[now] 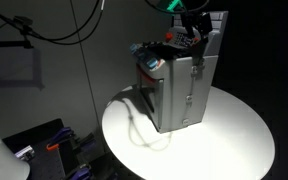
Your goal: Press the top and bottom buttons on the right side of the stove
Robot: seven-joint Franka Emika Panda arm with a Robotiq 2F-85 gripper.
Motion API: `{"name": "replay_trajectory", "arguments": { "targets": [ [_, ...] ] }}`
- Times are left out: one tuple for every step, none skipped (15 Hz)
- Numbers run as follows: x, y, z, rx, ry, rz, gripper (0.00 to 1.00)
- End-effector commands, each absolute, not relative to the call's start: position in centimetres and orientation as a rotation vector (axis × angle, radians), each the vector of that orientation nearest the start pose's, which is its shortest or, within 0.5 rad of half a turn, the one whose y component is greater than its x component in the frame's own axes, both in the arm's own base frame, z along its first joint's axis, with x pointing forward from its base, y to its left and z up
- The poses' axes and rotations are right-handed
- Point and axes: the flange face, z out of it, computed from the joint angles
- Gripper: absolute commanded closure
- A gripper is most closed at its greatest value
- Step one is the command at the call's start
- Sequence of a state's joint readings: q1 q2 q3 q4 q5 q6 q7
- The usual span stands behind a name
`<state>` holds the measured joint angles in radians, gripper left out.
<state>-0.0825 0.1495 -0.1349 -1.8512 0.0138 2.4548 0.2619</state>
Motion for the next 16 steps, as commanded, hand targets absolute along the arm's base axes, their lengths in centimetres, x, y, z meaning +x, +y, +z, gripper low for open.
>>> {"name": "replay_trajectory", "arguments": {
  "targets": [
    [63.5, -13.6, 49.5, -2.966, 0.771, -0.718, 0.00],
    [63.6, -13.5, 49.4, -2.963, 0.774, -0.711, 0.00],
    [63.8, -13.5, 49.3, -2.962, 0.776, -0.708, 0.00],
    [63.9, -13.5, 49.2, -2.960, 0.776, -0.706, 0.00],
    [64.0, -13.5, 49.1, -2.960, 0.776, -0.704, 0.00],
    [64.1, -13.4, 49.1, -2.959, 0.775, -0.701, 0.00],
    [64.3, -13.4, 49.0, -2.959, 0.774, -0.698, 0.00],
    [64.4, -13.3, 48.9, -2.958, 0.774, -0.694, 0.00],
    [64.5, -13.3, 48.8, -2.958, 0.773, -0.693, 0.00],
    [64.6, -13.3, 48.8, -2.957, 0.771, -0.693, 0.00],
    [64.7, -13.2, 48.8, -2.956, 0.769, -0.692, 0.00],
    [64.8, -13.1, 48.7, -2.955, 0.768, -0.692, 0.00],
    [64.9, -13.1, 48.7, -2.955, 0.767, -0.690, 0.00],
    [64.9, -13.0, 48.6, -2.956, 0.766, -0.690, 0.00],
    [65.0, -13.0, 48.6, -2.956, 0.765, -0.689, 0.00],
    [65.1, -13.0, 48.6, -2.956, 0.763, -0.693, 0.00]
  ]
}}
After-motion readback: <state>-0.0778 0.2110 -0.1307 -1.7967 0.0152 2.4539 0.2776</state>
